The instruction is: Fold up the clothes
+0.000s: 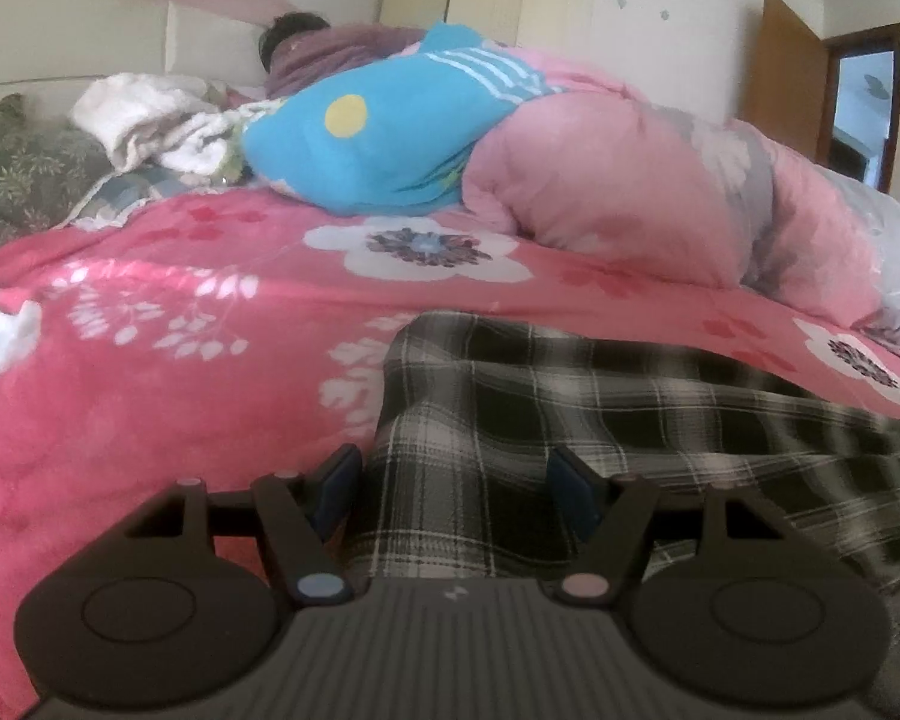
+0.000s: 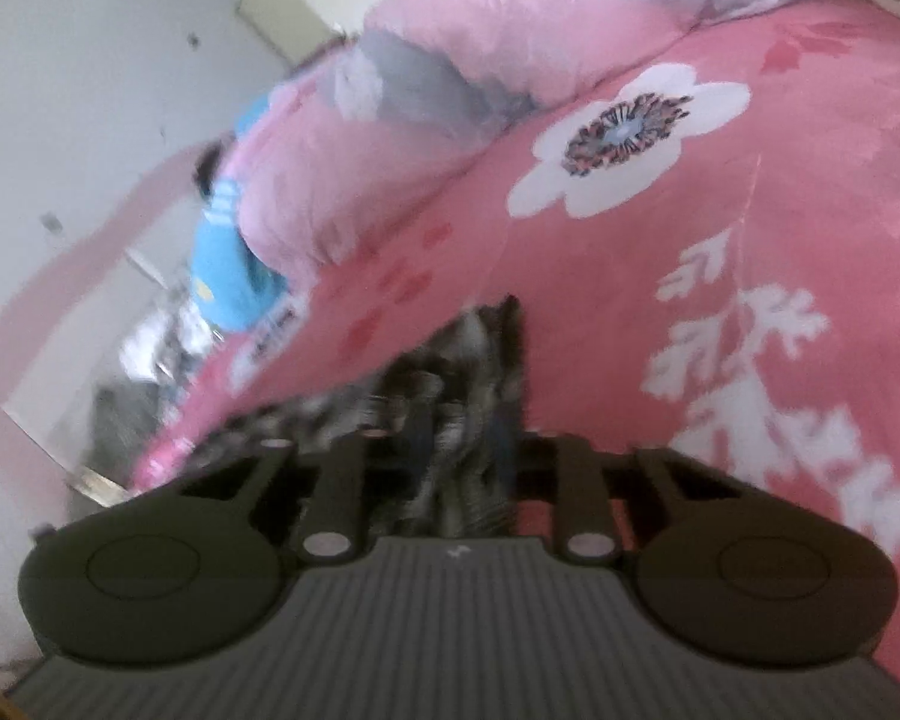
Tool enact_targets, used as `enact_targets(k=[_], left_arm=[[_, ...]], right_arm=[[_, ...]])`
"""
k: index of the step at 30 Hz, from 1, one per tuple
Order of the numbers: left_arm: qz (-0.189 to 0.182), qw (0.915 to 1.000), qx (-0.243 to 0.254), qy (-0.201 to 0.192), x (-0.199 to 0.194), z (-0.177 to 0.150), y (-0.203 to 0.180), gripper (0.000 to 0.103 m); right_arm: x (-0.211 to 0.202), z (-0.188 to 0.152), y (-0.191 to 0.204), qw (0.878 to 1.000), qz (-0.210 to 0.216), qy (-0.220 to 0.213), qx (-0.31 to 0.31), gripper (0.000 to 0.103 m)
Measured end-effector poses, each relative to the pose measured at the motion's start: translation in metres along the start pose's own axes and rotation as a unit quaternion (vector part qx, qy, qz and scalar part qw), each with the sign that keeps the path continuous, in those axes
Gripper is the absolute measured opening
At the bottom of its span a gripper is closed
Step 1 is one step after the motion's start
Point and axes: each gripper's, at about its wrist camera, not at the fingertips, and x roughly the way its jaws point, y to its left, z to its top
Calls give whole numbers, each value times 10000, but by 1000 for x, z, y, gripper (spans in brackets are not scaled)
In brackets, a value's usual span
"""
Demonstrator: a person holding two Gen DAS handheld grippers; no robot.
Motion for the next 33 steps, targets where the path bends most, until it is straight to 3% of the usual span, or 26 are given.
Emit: enact_targets(k=[12, 17, 22, 24, 33], left_arm=[[11, 9998, 44, -198, 8, -4, -3, 75], [5, 9997, 28, -222, 9, -5, -3, 75], [6, 9997, 31, -239, 10, -4, -2, 75], [10, 9997, 17, -252, 9, -4, -2, 75], [-38, 9996, 38, -266, 8, -1, -7, 75]], right_arm=[[33, 4, 6, 9944, -50, 398, -980, 13], [39, 9, 3, 9931, 58, 504, -1056, 15], [40, 6, 2, 9921, 252, 577, -1089, 11], [41, 4, 4, 9912, 334, 611, -1130, 4], [20, -2, 13, 9908, -120, 29, -1351, 0]])
